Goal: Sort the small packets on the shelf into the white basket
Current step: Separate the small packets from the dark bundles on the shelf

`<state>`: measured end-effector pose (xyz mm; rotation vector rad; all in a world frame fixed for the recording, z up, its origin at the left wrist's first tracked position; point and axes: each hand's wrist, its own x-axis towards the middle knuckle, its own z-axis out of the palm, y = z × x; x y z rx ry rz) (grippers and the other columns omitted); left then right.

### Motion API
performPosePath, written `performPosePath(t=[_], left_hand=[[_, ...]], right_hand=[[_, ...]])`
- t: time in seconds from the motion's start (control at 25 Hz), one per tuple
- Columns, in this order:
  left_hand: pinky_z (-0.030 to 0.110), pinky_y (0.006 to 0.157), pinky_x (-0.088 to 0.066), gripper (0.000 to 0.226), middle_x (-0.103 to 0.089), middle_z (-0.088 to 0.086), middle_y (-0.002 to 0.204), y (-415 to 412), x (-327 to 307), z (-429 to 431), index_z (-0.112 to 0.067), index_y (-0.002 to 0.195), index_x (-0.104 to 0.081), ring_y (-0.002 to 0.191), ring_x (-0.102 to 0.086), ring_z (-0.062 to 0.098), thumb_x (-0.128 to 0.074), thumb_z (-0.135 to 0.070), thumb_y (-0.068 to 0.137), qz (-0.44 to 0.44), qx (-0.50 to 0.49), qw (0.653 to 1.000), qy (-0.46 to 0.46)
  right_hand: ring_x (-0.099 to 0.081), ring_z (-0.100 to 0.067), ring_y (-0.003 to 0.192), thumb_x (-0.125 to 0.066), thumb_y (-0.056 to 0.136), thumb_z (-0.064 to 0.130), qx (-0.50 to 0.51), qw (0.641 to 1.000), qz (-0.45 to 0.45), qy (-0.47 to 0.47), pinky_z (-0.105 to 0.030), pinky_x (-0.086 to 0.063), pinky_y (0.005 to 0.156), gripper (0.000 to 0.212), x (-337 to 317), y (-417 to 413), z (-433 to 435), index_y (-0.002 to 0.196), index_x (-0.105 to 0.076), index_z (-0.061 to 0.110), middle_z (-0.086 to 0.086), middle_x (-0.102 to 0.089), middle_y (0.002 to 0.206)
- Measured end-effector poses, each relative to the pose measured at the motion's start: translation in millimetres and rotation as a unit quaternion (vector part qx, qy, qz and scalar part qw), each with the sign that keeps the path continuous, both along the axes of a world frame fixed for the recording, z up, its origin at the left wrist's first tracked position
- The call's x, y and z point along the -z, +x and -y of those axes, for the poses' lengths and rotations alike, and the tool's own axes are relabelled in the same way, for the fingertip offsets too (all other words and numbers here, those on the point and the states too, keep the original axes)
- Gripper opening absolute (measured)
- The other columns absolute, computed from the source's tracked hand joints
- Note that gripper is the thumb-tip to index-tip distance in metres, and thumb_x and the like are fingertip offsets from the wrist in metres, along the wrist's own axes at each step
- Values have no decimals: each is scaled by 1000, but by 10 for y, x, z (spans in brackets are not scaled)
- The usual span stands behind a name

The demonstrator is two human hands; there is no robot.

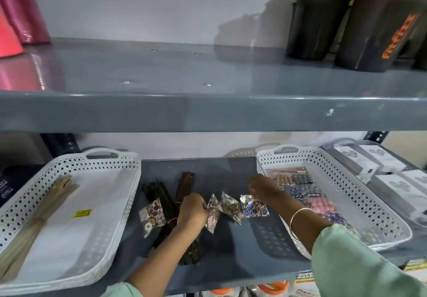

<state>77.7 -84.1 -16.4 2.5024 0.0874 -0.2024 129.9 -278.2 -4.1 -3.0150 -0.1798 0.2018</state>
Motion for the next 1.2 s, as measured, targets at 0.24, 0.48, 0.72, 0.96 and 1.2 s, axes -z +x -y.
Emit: performPosePath(t=[0.24, 0.48, 0.72, 0.96, 1.2], left_hand=[[24, 64, -39, 53, -56, 6, 52, 42, 30, 52, -14, 39, -39, 85, -69, 29, -71, -19, 81, -52, -11, 999, -13], [33, 88, -50, 30, -72, 21, 93, -17, 118, 278, 2, 64, -64, 102, -67, 31, -65, -18, 86, -84, -2, 996, -42], [26, 76, -47, 19, -74, 15, 91, -73, 28, -163, -1, 84, -73, 94, -69, 27, -67, -19, 84, -9, -50, 996, -72], [32, 75, -44, 19, -64, 20, 102, 11, -111, -994, 3, 82, -64, 95, -62, 25, -45, 5, 88, 32, -141, 989, 25], [32, 70, -40, 35, -55, 15, 85, 62, -26, -1093, -7, 57, -43, 85, -56, 26, -37, 7, 89, -39, -90, 990, 101]], right_hand=[[-66, -39, 97, -45, 83, -9, -20, 996, 17, -80, -37, -51, 71, 24, 35, 10, 12, 90, -66, 2, -23, -69, 104], [-65, -33, 94, -43, 87, -8, -7, 997, 3, -78, -32, -47, 70, 24, -25, -19, -29, 68, -54, 0, -21, -66, 103], [-67, -30, 97, -60, 82, -3, -26, 992, 29, 119, -33, -54, 86, 15, -185, 33, -256, 96, -67, -3, -21, -70, 105], [-68, -30, 97, -72, 73, -1, -83, 962, -25, 261, -2, -39, 55, 20, -214, -31, -1088, 92, -73, -6, -23, -73, 100], [-61, -4, 54, -70, 74, -8, -70, 942, -88, 316, -8, -48, 58, 18, 93, -141, -1603, 92, -69, -12, -29, -71, 99]])
